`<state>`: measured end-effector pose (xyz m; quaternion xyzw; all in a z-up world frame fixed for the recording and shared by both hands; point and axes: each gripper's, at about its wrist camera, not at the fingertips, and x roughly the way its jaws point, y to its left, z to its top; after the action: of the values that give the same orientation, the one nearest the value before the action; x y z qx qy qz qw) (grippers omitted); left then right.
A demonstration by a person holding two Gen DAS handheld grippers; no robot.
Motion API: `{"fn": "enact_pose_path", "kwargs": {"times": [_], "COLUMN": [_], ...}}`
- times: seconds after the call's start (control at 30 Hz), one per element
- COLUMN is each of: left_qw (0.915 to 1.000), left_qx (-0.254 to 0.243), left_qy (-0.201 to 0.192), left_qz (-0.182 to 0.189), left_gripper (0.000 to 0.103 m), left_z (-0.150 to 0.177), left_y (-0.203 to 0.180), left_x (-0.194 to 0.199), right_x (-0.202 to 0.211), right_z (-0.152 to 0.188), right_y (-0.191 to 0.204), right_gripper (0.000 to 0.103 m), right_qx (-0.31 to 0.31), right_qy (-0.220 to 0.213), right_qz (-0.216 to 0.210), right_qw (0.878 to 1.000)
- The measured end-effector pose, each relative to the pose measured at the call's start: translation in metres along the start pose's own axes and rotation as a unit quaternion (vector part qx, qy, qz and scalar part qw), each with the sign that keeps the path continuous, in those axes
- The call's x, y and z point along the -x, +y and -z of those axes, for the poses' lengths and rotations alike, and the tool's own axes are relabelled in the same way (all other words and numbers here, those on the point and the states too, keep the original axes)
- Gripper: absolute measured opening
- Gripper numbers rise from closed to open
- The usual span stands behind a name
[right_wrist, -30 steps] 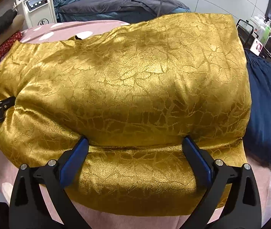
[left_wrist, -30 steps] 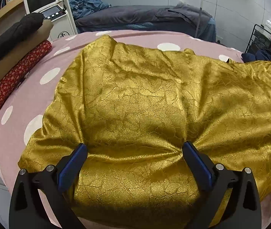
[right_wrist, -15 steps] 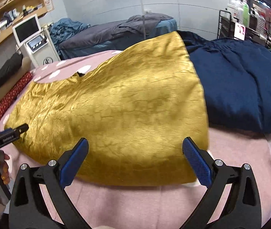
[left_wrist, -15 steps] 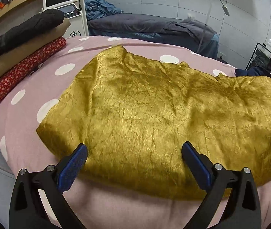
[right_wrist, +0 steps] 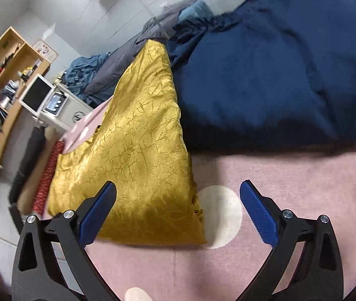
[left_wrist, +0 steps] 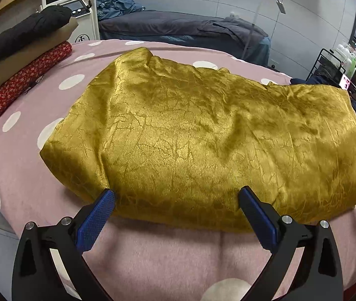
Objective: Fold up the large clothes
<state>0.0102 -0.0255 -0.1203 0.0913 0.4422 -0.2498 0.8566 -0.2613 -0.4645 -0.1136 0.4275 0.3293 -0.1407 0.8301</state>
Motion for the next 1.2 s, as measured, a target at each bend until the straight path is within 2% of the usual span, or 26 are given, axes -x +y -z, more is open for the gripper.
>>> {"fn": "enact_pose_path", "kwargs": {"times": [0.1,0.2,0.37,0.47,0.53,0.73,0.83,0.97,1.07,1.13,1.2], "left_qw": [0.9999,0.9996,0.9987,0.9983,0.9984,0.9974,0.9971,0.9965,0.9958,0.9959,0.9948], "left_qx": [0.004,0.013,0.029,0.034,0.027,0.002,0.009,0.052,0.083,0.076,0.067], "left_qy": [0.007,0.018,0.032,0.032,0.031,0.020,0.000,-0.019,0.017,0.044,0.061], "left_qz": [0.010,0.018,0.028,0.034,0.038,0.070,0.076,0.062,0.035,0.022,0.046], "left_gripper": [0.097,0.097,0.097,0.097,0.097,0.097,0.097,0.097,0.097,0.097,0.097], "left_z": [0.003,0.007,0.013,0.012,0.010,-0.005,-0.023,-0.053,-0.070,-0.073,-0.071], "left_y": [0.003,0.008,0.017,0.017,0.015,0.017,0.036,0.087,0.130,0.142,0.148], "left_x": [-0.001,-0.003,-0.008,-0.007,-0.005,0.007,0.018,0.025,0.005,-0.011,-0.026], "right_x": [-0.019,-0.040,-0.067,-0.081,-0.090,-0.099,-0.099,-0.100,-0.102,-0.102,-0.102], "right_z": [-0.005,-0.005,-0.009,-0.013,-0.015,-0.010,-0.008,-0.007,-0.009,-0.010,-0.010], "right_y": [-0.008,-0.009,0.012,0.022,0.027,0.038,0.038,0.042,0.042,0.042,0.042], "right_gripper": [0.097,0.097,0.097,0.097,0.097,0.098,0.098,0.098,0.098,0.098,0.098], "right_qx": [-0.016,-0.021,0.023,0.017,0.012,0.028,0.035,0.044,0.043,0.044,0.045], "right_qy": [0.025,0.055,0.069,0.088,0.099,0.109,0.107,0.104,0.106,0.107,0.108], "right_qz": [-0.027,-0.033,-0.003,-0.021,-0.026,-0.005,-0.005,0.004,0.007,0.008,0.008], "right_qw": [0.999,0.998,0.997,0.996,0.995,0.994,0.994,0.994,0.993,0.993,0.993]}}
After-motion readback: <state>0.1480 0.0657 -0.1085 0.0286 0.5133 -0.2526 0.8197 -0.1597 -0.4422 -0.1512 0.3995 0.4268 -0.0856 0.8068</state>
